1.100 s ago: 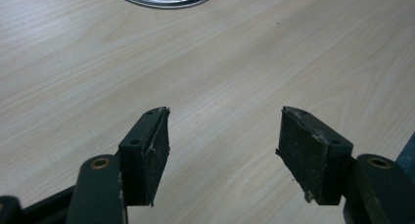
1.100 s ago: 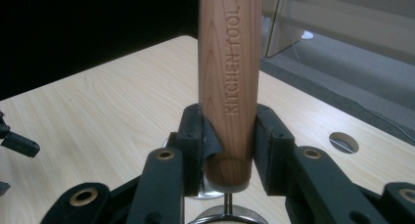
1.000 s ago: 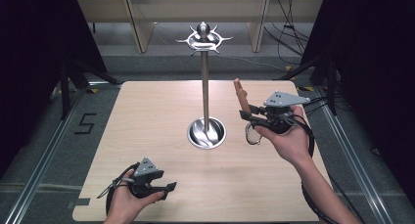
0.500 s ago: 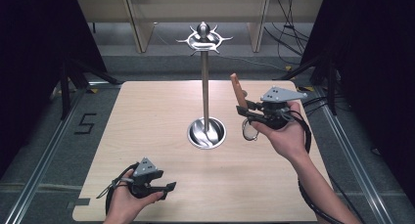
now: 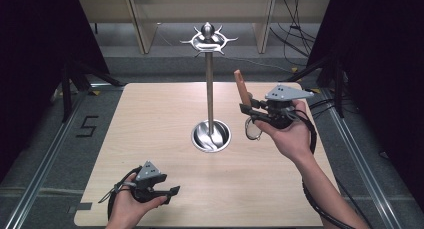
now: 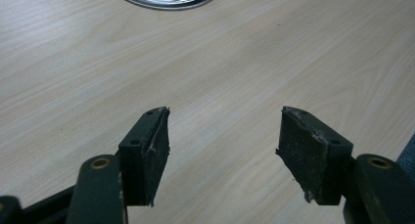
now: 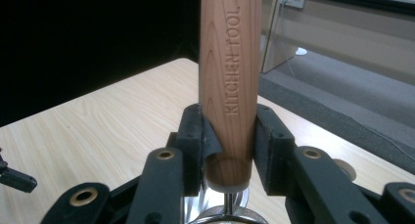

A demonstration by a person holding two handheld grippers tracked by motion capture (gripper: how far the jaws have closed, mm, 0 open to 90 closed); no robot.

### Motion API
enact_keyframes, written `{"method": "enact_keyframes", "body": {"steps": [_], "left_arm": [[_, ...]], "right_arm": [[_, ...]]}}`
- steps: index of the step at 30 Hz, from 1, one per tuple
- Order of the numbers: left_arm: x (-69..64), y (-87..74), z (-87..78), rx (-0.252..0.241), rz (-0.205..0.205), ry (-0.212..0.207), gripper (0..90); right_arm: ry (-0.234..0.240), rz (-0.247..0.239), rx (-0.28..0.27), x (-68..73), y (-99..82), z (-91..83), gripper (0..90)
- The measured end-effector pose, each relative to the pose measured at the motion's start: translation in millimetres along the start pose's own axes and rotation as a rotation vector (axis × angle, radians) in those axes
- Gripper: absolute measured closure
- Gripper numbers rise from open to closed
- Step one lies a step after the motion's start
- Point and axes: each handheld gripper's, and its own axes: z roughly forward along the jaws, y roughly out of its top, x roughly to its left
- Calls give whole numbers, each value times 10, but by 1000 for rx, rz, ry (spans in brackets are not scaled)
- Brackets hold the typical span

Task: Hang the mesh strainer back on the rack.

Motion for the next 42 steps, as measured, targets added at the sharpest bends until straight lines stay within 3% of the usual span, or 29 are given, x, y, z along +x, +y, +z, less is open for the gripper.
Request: {"method": "enact_keyframes", "body": {"steps": [1, 2, 3, 5, 6, 9, 10, 12, 14, 16, 18, 19, 21, 23, 27, 30, 35, 36, 37, 42], "left_arm": [[-1, 0, 2, -2, -2, 0, 353], [5, 1, -5, 6, 8, -5, 353], [5, 1, -6, 7, 9, -5, 353], [4, 1, -5, 4, 6, -4, 353], [4, 1, -5, 4, 4, -3, 353], [0, -1, -3, -2, -4, -1, 352], [-2, -1, -2, -6, -9, 1, 352], [-2, -1, -3, -5, -10, 1, 353], [-2, -1, -3, -5, -11, 1, 352], [-2, -1, -3, -5, -9, 1, 352], [-2, -1, -3, -6, -10, 1, 352], [-2, 0, -3, -6, -10, 0, 352], [0, -1, -5, -5, -10, -1, 352], [-3, -1, -1, -10, -15, 1, 352], [-4, -1, -3, -14, -19, -1, 352], [-4, -1, 0, -12, -18, -2, 352], [-6, 0, -3, -15, -18, -2, 352], [-4, -1, -5, -16, -19, -2, 352], [-4, -1, -5, -16, -19, -2, 352], [4, 1, -14, -9, -10, 3, 352]], "right_arm": [[-6, 14, -6, 14, 7, -1, 690], [8, 1, -16, 3, 16, 9, 690], [-8, -7, -10, 3, 29, -5, 690], [-2, 16, -22, 19, 42, 2, 690], [-14, -15, -24, 6, 50, 0, 690], [-22, -10, -37, 16, 56, 10, 690], [-7, 15, -25, 33, 67, 9, 690], [-7, -4, -32, 26, 82, 14, 690], [-11, 16, -27, 44, 90, 8, 690], [-19, -8, -47, 34, 124, 12, 690], [-17, 10, -45, 52, 144, 6, 690], [-10, -4, -55, 41, 154, 12, 690], [-30, 14, -66, 64, 168, 16, 690], [-10, 8, -55, 58, 190, 14, 690], [-12, 20, -57, 67, 222, 11, 690], [-22, 2, -69, 51, 254, 10, 690], [-17, 24, -78, 84, 272, 23, 690], [-14, 7, -85, 76, 281, 34, 690], [-16, 25, -79, 93, 288, 32, 690], [-19, 8, -94, 97, 330, 40, 690]]}}
